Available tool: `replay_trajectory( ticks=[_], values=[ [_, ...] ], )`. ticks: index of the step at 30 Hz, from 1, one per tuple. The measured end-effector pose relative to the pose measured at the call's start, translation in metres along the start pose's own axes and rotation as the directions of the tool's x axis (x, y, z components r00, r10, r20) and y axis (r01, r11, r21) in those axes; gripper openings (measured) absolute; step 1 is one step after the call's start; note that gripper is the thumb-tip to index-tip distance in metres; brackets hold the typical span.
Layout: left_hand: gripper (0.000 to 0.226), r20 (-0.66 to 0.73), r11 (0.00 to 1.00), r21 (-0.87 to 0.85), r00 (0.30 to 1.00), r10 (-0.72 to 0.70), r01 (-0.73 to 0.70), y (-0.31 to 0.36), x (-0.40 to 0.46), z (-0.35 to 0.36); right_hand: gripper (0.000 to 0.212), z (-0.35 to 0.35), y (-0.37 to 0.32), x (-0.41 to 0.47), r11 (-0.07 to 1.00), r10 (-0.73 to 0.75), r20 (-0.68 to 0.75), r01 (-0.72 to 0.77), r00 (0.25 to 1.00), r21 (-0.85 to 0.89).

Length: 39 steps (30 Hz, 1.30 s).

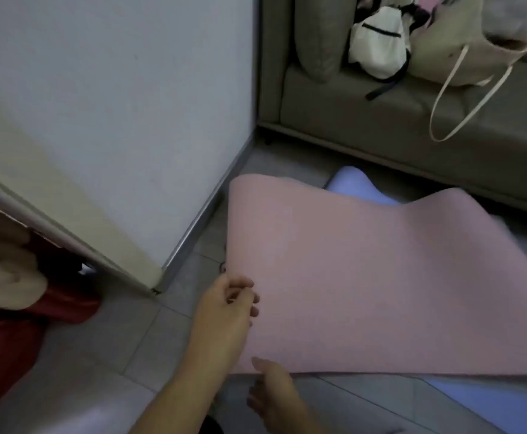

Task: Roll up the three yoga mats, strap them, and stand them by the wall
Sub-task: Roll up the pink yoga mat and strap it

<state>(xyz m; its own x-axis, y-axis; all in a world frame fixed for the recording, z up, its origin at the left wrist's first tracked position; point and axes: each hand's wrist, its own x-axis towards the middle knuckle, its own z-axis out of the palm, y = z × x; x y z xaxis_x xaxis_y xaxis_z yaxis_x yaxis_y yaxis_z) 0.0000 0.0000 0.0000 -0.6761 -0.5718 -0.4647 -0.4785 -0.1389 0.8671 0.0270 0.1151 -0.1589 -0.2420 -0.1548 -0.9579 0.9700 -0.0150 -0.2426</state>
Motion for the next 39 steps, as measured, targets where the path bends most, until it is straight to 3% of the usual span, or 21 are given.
replay_trajectory(
  ticks=[6, 9, 11, 13, 14, 16, 19, 21, 23, 25, 27, 28, 30, 32, 34, 36, 37, 39],
  values=[
    [0.018, -0.045, 0.999, 0.025, 0.998, -0.043, 0.044, -0.011, 0.055, 0.002, 0.026, 0.024, -0.03, 0.044, 0.89, -0.014, 0.035, -0.003, 0.999, 0.456],
    [0.011, -0.109, 0.988, 0.138, 0.993, -0.053, 0.068, -0.015, 0.068, 0.001, 0.028, 0.009, -0.06, 0.022, 0.803, -0.082, 0.038, 0.043, 0.996, 0.594],
    [0.037, -0.098, 0.965, 0.206, 0.985, -0.142, 0.16, -0.016, 0.076, 0.005, 0.034, -0.008, -0.08, -0.004, 0.754, -0.126, 0.04, 0.07, 0.991, 0.653],
    [0.096, 0.025, 0.938, 0.258, 0.968, -0.248, 0.233, -0.015, 0.08, 0.018, 0.043, -0.027, -0.1, -0.035, 0.7, -0.187, 0.075, 0.079, 0.98, 0.71],
    [0.111, 0.105, 0.936, 0.228, 0.949, -0.296, 0.267, -0.011, 0.077, 0.029, 0.05, -0.035, -0.11, -0.057, 0.671, -0.23, 0.104, 0.081, 0.968, 0.737],
    [0.104, 0.305, 0.919, 0.019, 0.874, -0.38, 0.393, 0.014, 0.059, 0.054, 0.059, -0.048, -0.122, -0.094, 0.616, -0.306, 0.137, 0.086, 0.942, 0.783],
    [0.06, 0.505, 0.846, -0.269, 0.815, -0.283, 0.46, 0.061, 0.019, 0.09, 0.064, -0.066, -0.128, -0.153, 0.554, -0.44, 0.262, 0.031, 0.859, 0.832],
    [0.062, 0.529, 0.872, -0.295, 0.827, -0.192, 0.391, 0.09, -0.001, 0.104, 0.099, -0.079, -0.124, -0.177, 0.553, -0.484, 0.255, 0.066, 0.837, 0.831],
    [0.066, 0.493, 0.938, -0.257, 0.866, -0.081, 0.234, 0.122, -0.022, 0.115, 0.106, -0.091, -0.123, -0.201, 0.543, -0.557, 0.253, 0.117, 0.791, 0.831],
    [0.054, 0.435, 0.978, -0.209, 0.897, 0.077, 0.017, 0.155, -0.042, 0.121, 0.087, -0.099, -0.121, -0.224, 0.54, -0.603, 0.261, 0.145, 0.754, 0.829],
    [0.052, 0.365, 0.95, -0.14, 0.877, 0.312, -0.28, 0.196, -0.071, 0.13, 0.054, -0.104, -0.125, -0.249, 0.506, -0.661, 0.27, 0.15, 0.7, 0.85],
    [0.054, 0.355, 0.89, -0.08, 0.821, 0.446, -0.449, 0.217, -0.088, 0.133, 0.046, -0.105, -0.128, -0.259, 0.527, -0.665, 0.282, 0.167, 0.691, 0.833],
    [0.049, 0.395, 0.661, 0.031, 0.616, 0.681, -0.75, 0.254, -0.118, 0.138, 0.048, -0.104, -0.139, -0.277, 0.649, -0.577, 0.301, 0.203, 0.759, 0.733],
    [0.035, 0.451, 0.322, 0.174, 0.366, 0.814, -0.931, 0.283, -0.144, 0.14, 0.05, -0.104, -0.156, -0.299, 0.833, -0.468, 0.303, 0.299, 0.83, 0.466],
    [0.031, 0.507, -0.093, 0.293, 0.072, 0.859, -0.952, 0.306, -0.163, 0.137, 0.044, -0.114, -0.165, -0.331, 0.905, -0.419, 0.322, 0.42, 0.849, 0.07],
    [0.043, 0.575, -0.399, 0.322, -0.158, 0.803, -0.859, 0.325, -0.181, 0.133, 0.028, -0.133, -0.166, -0.373, 0.847, -0.487, 0.21, 0.517, 0.848, -0.124],
    [0.047, 0.591, -0.489, 0.327, -0.228, 0.774, -0.809, 0.331, -0.19, 0.13, 0.016, -0.145, -0.166, -0.389, 0.755, -0.615, 0.133, 0.629, 0.777, -0.184],
    [0.047, 0.63, -0.629, 0.333, -0.331, 0.703, -0.702, 0.337, -0.205, 0.125, 0.008, -0.172, -0.157, -0.437, 0.42, -0.873, 0.045, 0.796, 0.485, -0.437]
  ],
)
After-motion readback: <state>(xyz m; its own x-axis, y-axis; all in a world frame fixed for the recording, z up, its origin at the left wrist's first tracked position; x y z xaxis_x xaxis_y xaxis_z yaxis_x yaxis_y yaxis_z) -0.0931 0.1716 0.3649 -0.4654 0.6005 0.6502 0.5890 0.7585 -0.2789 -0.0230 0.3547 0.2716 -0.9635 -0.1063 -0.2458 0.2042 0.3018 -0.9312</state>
